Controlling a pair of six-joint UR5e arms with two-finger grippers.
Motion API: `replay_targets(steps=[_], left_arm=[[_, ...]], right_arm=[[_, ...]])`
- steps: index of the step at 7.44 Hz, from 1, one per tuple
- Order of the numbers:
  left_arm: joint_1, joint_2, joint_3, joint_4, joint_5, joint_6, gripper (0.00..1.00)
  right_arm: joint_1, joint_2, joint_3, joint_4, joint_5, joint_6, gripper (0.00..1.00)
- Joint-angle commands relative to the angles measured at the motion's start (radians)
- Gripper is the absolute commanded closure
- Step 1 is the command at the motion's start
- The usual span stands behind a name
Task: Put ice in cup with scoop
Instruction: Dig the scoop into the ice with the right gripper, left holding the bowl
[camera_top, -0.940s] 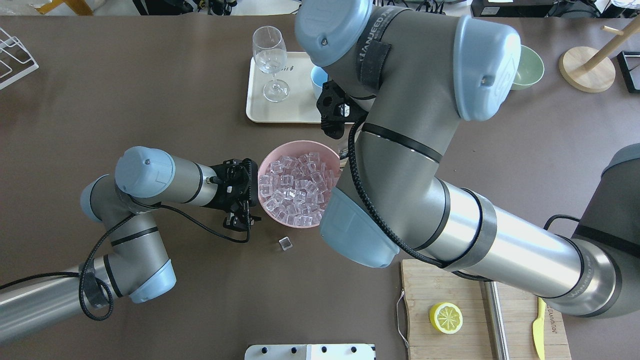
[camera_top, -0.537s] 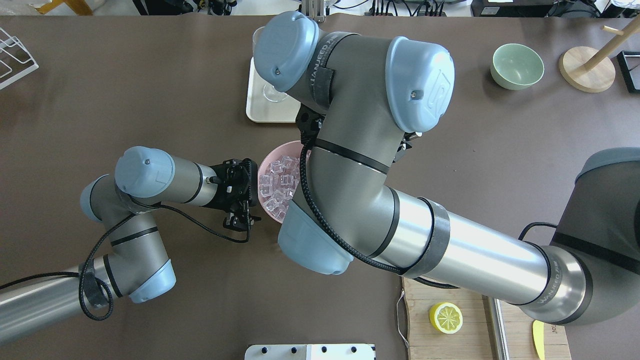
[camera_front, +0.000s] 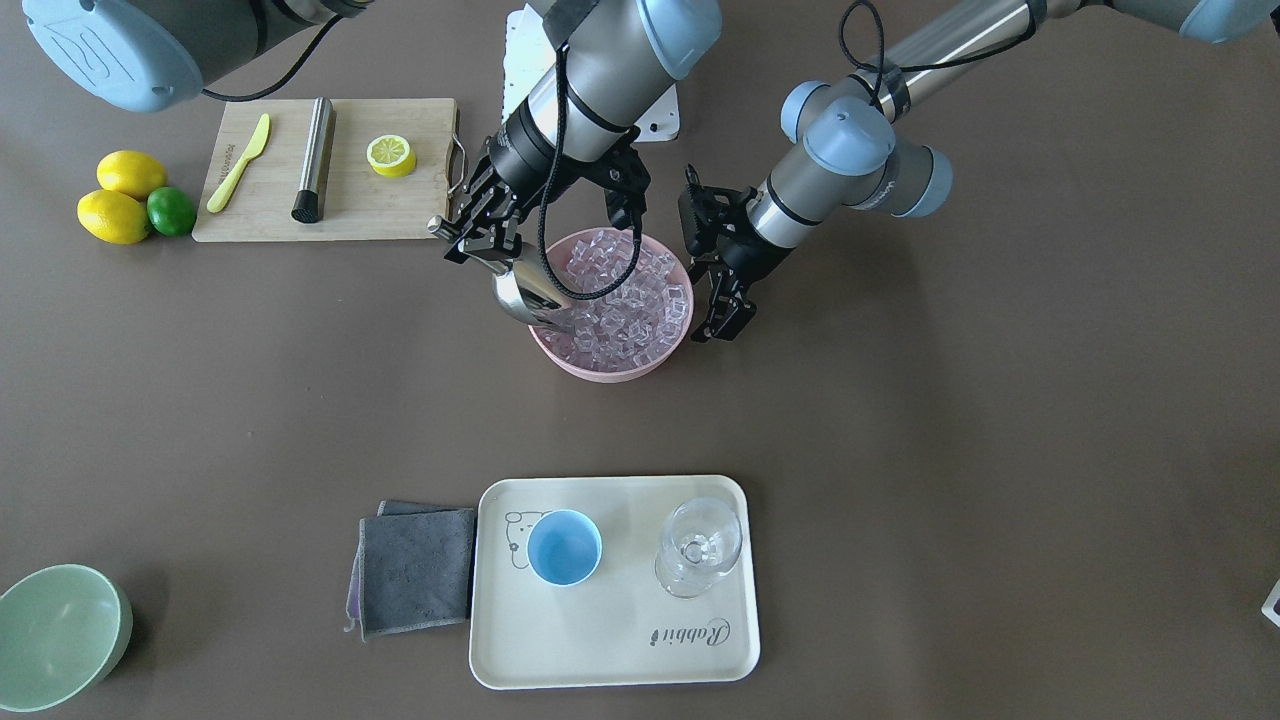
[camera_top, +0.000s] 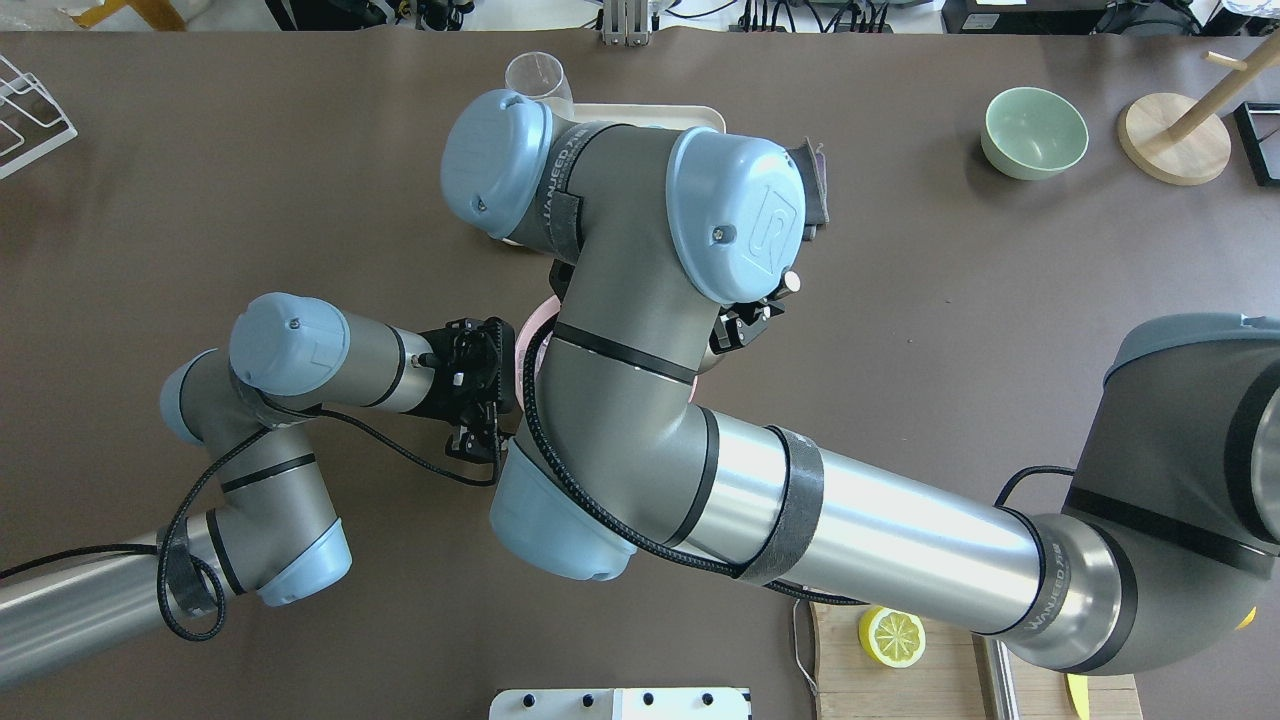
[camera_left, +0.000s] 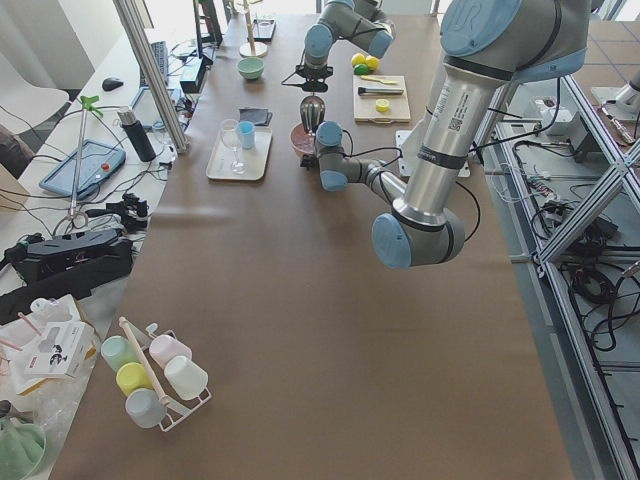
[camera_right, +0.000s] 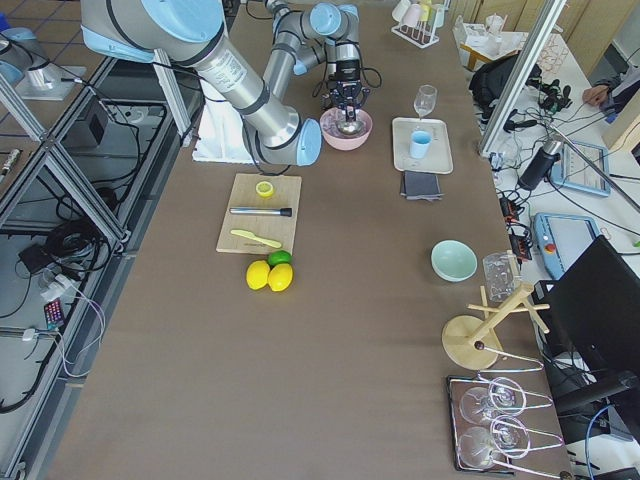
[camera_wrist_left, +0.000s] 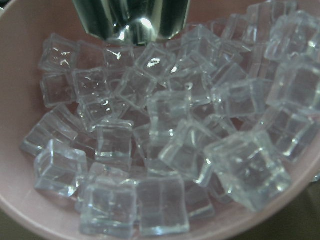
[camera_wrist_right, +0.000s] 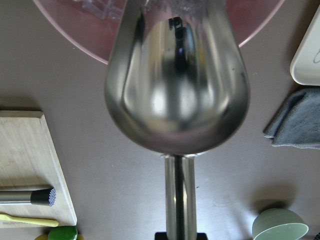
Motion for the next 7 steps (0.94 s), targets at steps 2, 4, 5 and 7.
replay_targets(steps=[2, 4, 5, 7], left_arm=[[0.0, 0.0, 0.0, 0.0, 0.0, 0.0, 0.01], [0.0, 0.0, 0.0, 0.0, 0.0, 0.0, 0.01], [0.0, 0.0, 0.0, 0.0, 0.0, 0.0, 0.01], [0.0, 0.0, 0.0, 0.0, 0.0, 0.0, 0.01]], right_arm=[[-0.027, 0.003, -0.05, 0.046, -0.025, 0.02, 1.0], [-0.032, 0.003, -0.07, 0.083, -0.031, 0.027, 1.0], [-0.032, -0.004, -0.07, 0.099, -0.033, 0.028, 1.0], [-0.032, -0.03, -0.058, 0.16, -0.039, 0.028, 1.0]])
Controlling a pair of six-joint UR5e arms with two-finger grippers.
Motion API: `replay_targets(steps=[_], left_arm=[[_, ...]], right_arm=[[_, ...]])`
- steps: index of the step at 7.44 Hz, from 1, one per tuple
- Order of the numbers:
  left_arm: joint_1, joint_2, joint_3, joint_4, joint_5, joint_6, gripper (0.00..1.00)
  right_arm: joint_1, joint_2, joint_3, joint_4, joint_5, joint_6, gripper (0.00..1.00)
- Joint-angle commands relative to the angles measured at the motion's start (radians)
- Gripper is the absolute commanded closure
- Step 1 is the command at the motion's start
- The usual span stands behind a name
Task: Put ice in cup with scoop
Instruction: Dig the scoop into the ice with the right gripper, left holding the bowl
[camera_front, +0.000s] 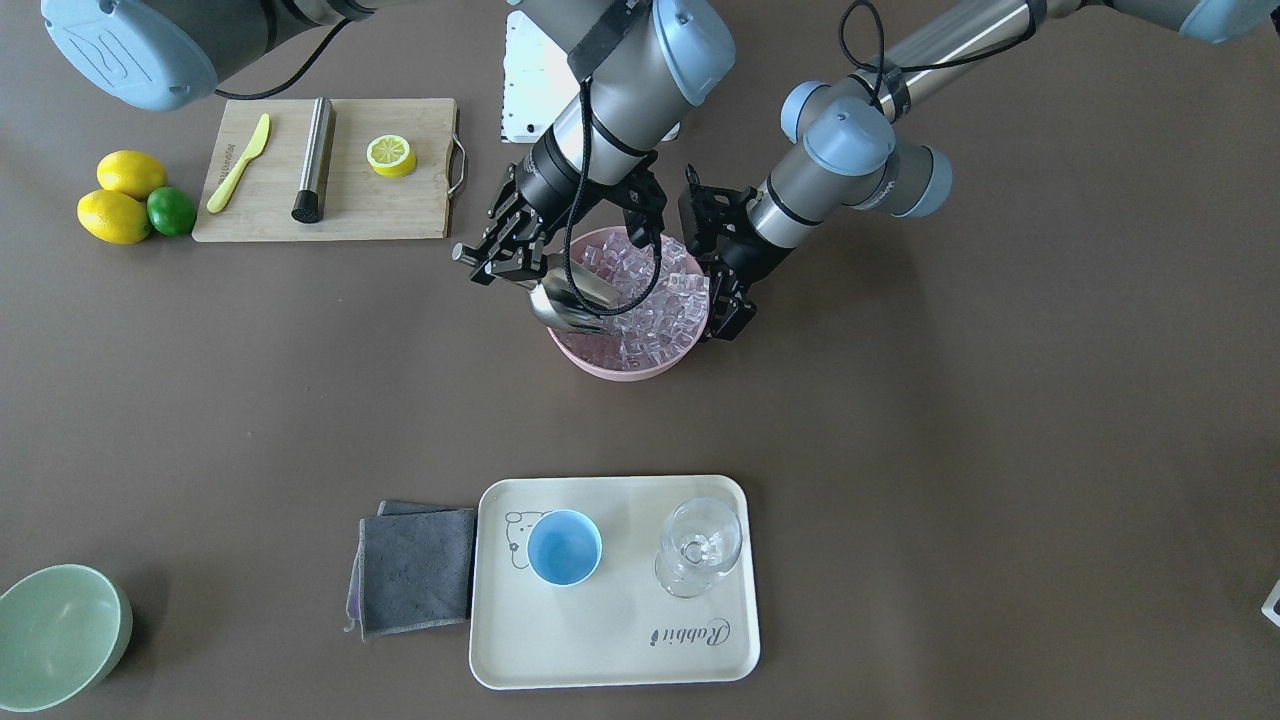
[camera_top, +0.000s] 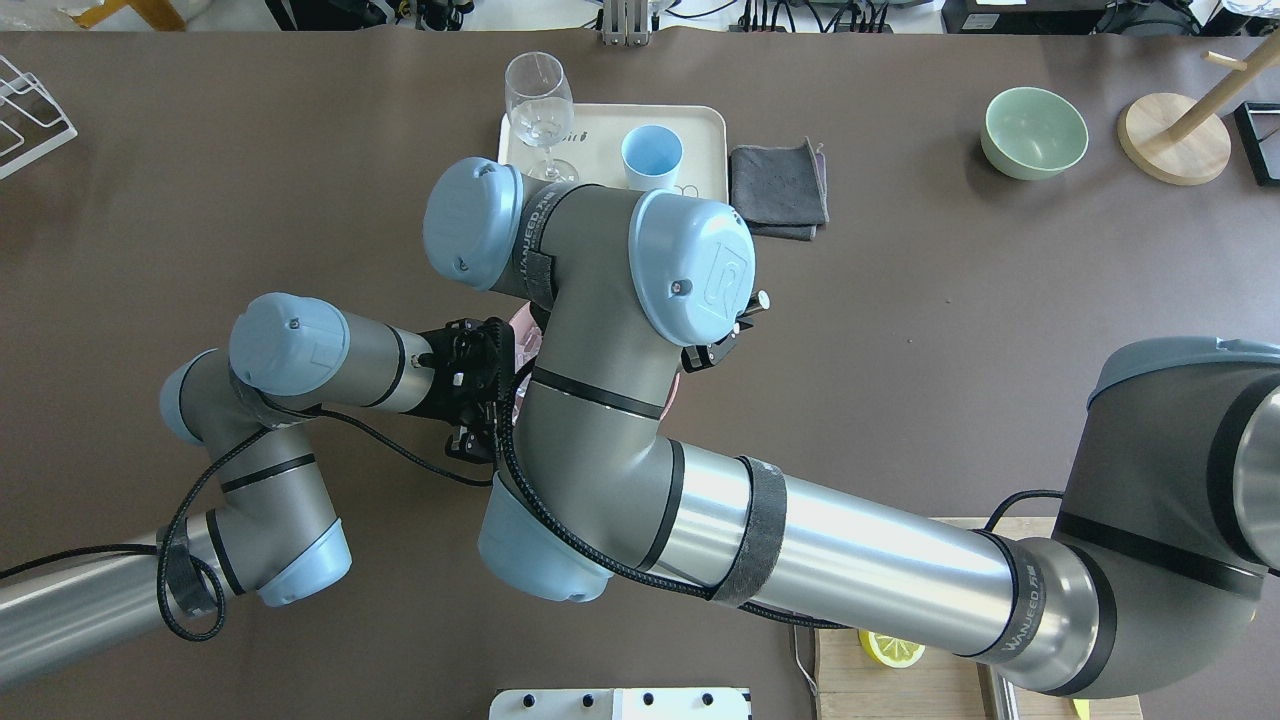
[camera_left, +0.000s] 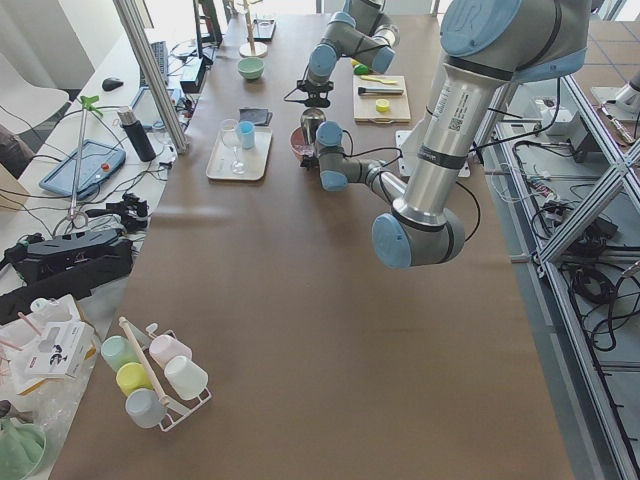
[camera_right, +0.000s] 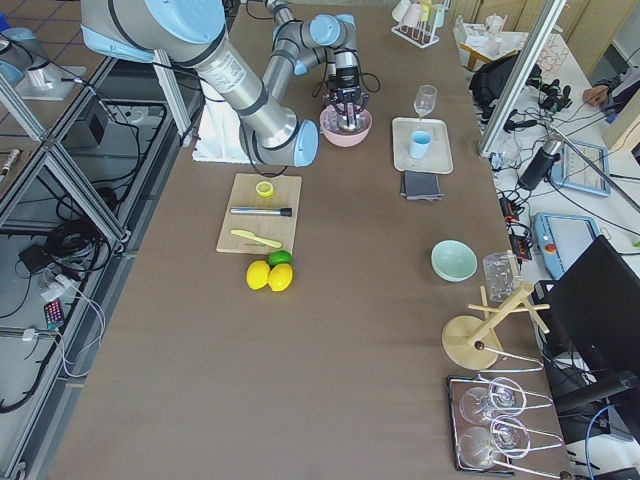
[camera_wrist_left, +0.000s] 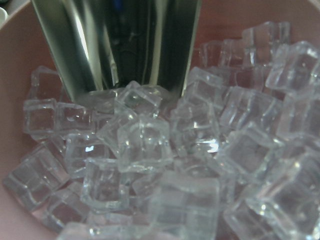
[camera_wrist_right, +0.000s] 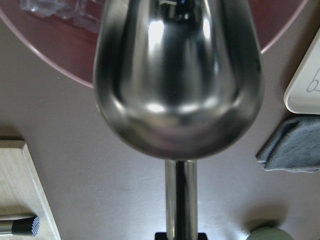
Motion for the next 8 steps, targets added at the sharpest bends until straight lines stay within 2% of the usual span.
replay_targets(steps=[1, 2, 6, 8], left_arm=[[0.0, 0.0, 0.0, 0.0, 0.0, 0.0, 0.01], [0.0, 0.0, 0.0, 0.0, 0.001, 0.0, 0.01], [0.0, 0.0, 0.0, 0.0, 0.0, 0.0, 0.01], [0.0, 0.0, 0.0, 0.0, 0.0, 0.0, 0.01]], right_arm=[[-0.001, -0.053, 0.031, 0.1, -0.003, 0.001, 1.0], [-0.001, -0.072, 0.036, 0.148, -0.002, 0.001, 1.0], [0.001, -0.22, 0.186, 0.303, 0.035, 0.002, 1.0], [0.004, -0.243, 0.183, 0.372, 0.056, 0.019, 1.0]])
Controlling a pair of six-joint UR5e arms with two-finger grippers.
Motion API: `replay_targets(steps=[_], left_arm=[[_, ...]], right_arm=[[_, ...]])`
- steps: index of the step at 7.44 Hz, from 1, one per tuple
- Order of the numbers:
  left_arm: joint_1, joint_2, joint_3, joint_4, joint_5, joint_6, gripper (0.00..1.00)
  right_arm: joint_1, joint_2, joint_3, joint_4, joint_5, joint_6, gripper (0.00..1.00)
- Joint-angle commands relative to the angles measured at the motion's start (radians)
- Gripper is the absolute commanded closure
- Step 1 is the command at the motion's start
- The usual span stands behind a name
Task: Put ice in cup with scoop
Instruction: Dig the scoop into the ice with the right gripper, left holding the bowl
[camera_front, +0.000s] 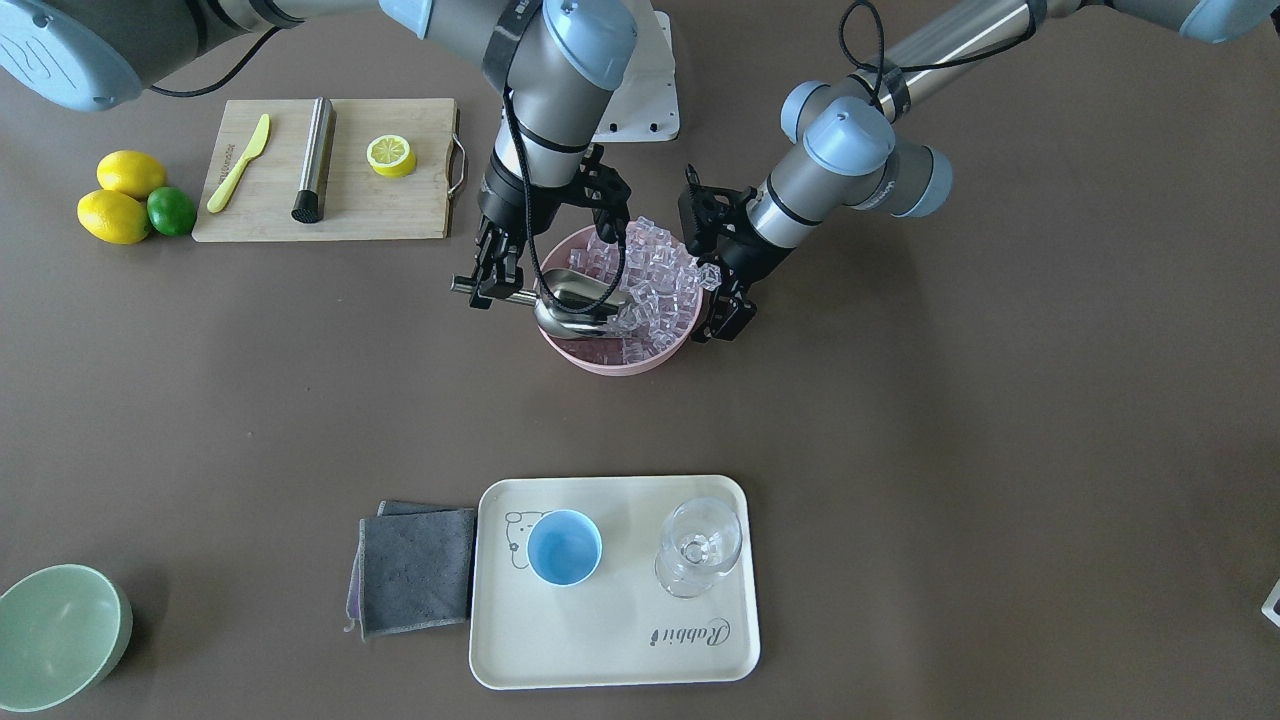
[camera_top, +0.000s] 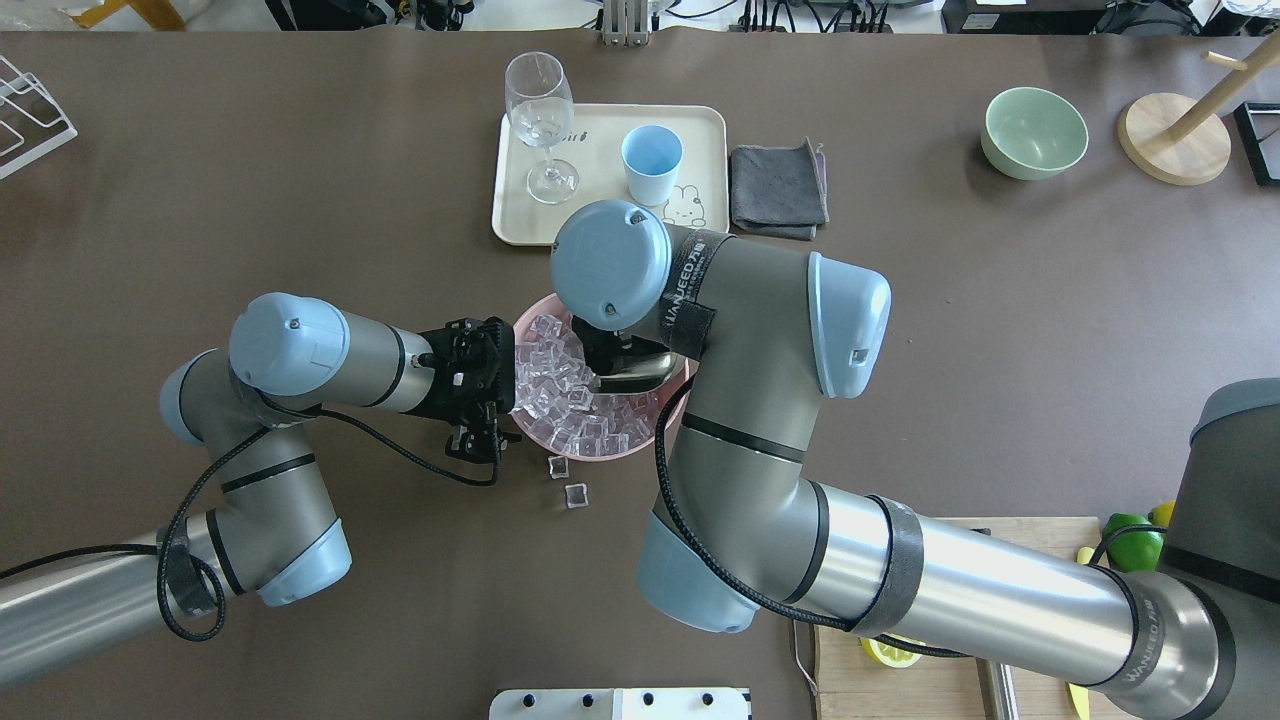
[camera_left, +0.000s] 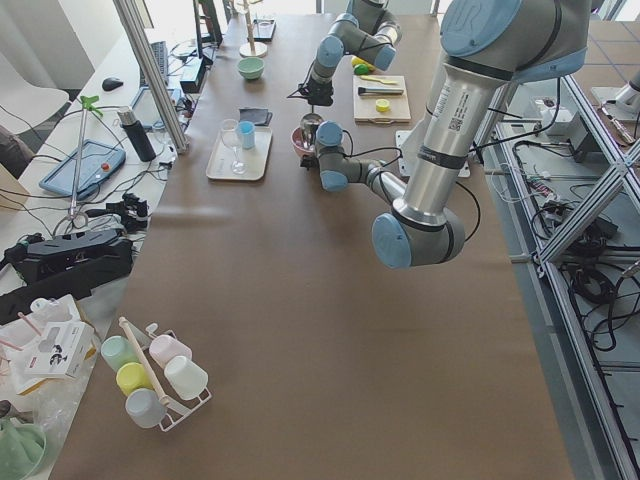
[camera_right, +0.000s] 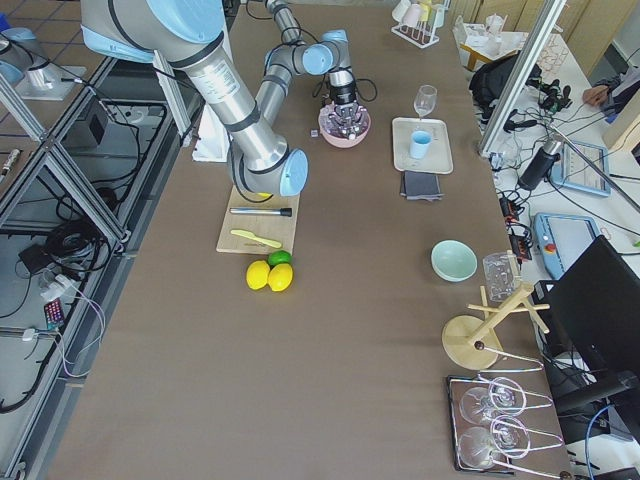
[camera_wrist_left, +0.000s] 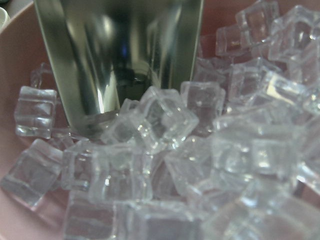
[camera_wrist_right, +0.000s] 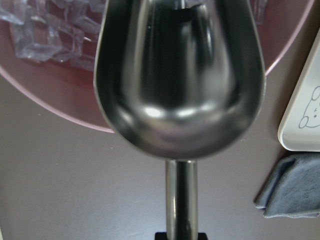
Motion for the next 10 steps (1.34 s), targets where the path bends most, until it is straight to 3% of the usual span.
replay_targets(steps=[1, 4, 10], left_arm=[[0.0, 0.0, 0.0, 0.0, -0.001, 0.0, 0.01], [0.0, 0.0, 0.0, 0.0, -0.001, -0.002, 0.01], [-0.002, 0.0, 0.0, 0.0, -0.001, -0.002, 0.01]], right_arm=[[0.023, -0.048, 0.009, 0.095, 0.055, 0.01, 1.0], [0.064, -0.131, 0.004, 0.236, 0.162, 0.012, 1.0], [0.142, -0.156, -0.034, 0.339, 0.362, 0.033, 1.0]])
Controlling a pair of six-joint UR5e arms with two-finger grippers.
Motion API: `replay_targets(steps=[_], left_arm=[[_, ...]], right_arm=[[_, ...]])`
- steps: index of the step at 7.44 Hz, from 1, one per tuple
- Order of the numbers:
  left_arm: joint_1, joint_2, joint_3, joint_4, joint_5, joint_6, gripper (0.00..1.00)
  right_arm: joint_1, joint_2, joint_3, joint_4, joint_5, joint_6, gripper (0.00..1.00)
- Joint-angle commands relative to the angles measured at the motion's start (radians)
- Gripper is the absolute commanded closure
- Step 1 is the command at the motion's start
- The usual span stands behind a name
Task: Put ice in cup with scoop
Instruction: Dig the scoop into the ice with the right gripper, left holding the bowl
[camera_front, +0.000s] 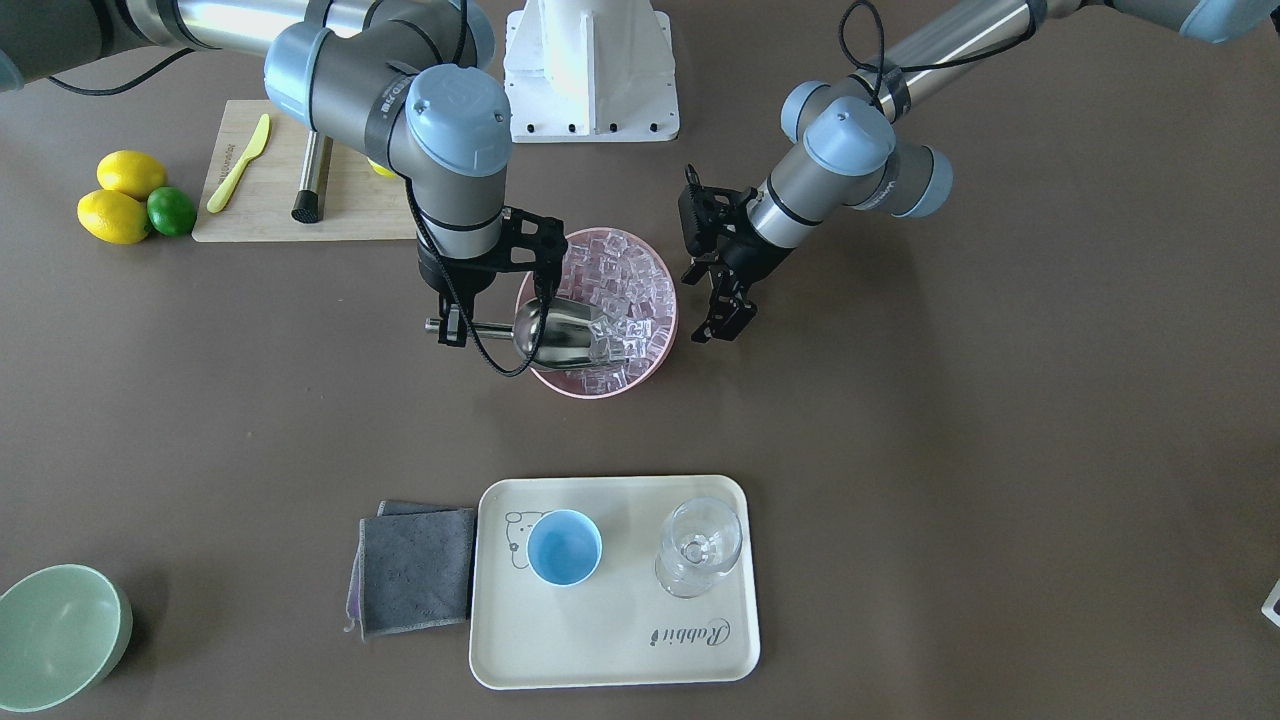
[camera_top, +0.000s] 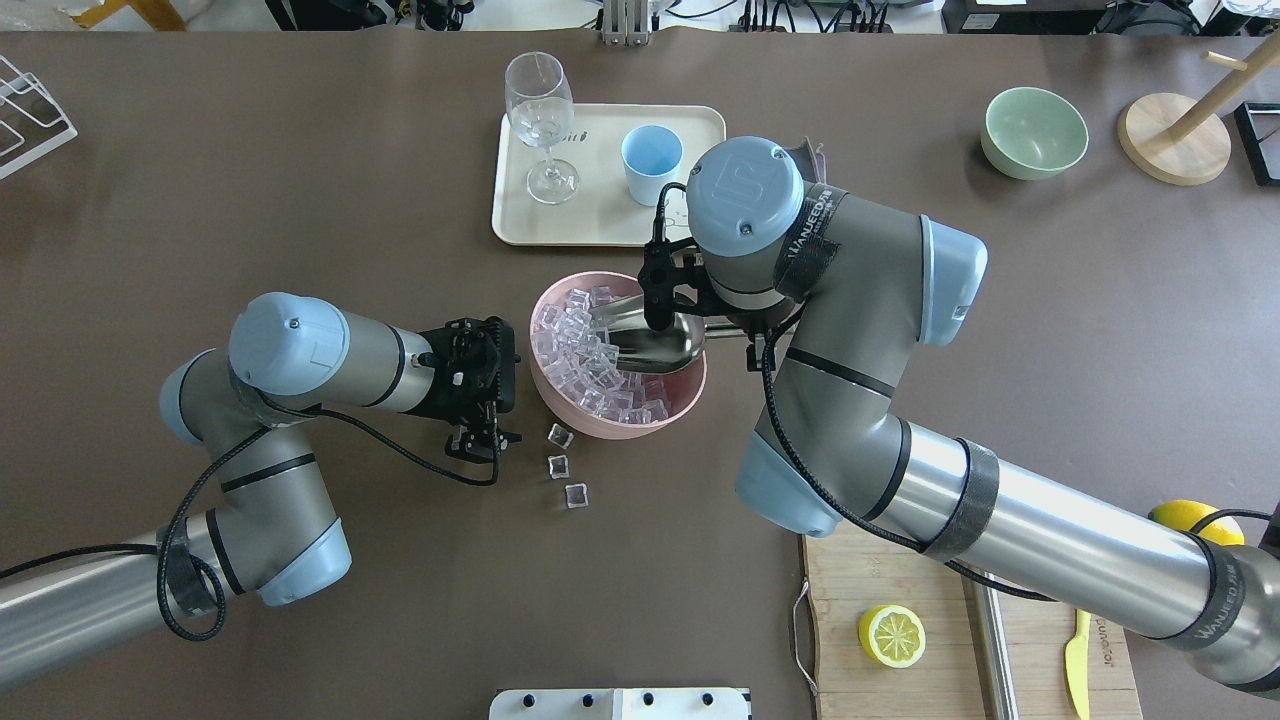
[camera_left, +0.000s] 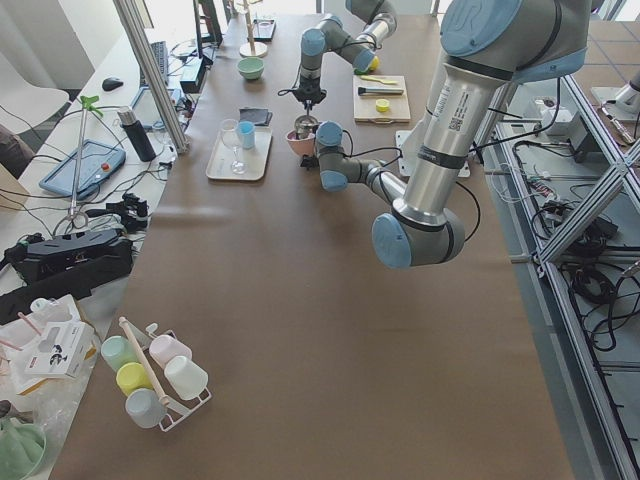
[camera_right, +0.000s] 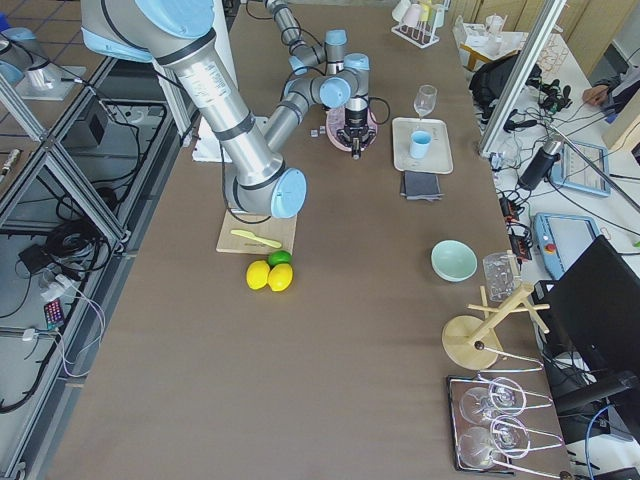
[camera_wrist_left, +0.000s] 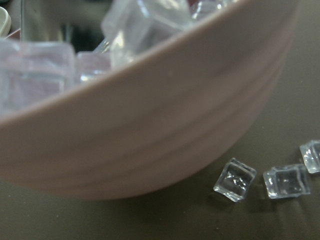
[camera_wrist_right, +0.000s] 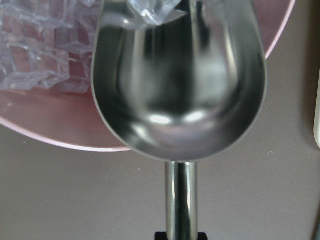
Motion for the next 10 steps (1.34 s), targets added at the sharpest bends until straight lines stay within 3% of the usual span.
replay_targets(steps=[1, 2, 6, 8, 10], left_arm=[[-0.001, 0.0, 0.0, 0.0, 0.0, 0.0, 0.01], [-0.001, 0.0, 0.0, 0.0, 0.0, 0.0, 0.01], [-0.001, 0.0, 0.0, 0.0, 0.0, 0.0, 0.01], [-0.001, 0.0, 0.0, 0.0, 0.0, 0.0, 0.01], [-0.001, 0.002, 0.0, 0.0, 0.0, 0.0, 0.01]], right_arm=[[0.016, -0.004, 0.017, 0.026, 0.066, 0.013, 1.0], [0.029, -0.005, 0.037, 0.023, 0.113, 0.014, 1.0], [0.03, -0.035, 0.043, 0.066, 0.118, 0.037, 1.0], [0.03, -0.077, 0.051, 0.165, 0.161, 0.107, 1.0], [0.045, -0.088, 0.083, 0.185, 0.209, 0.14, 1.0]])
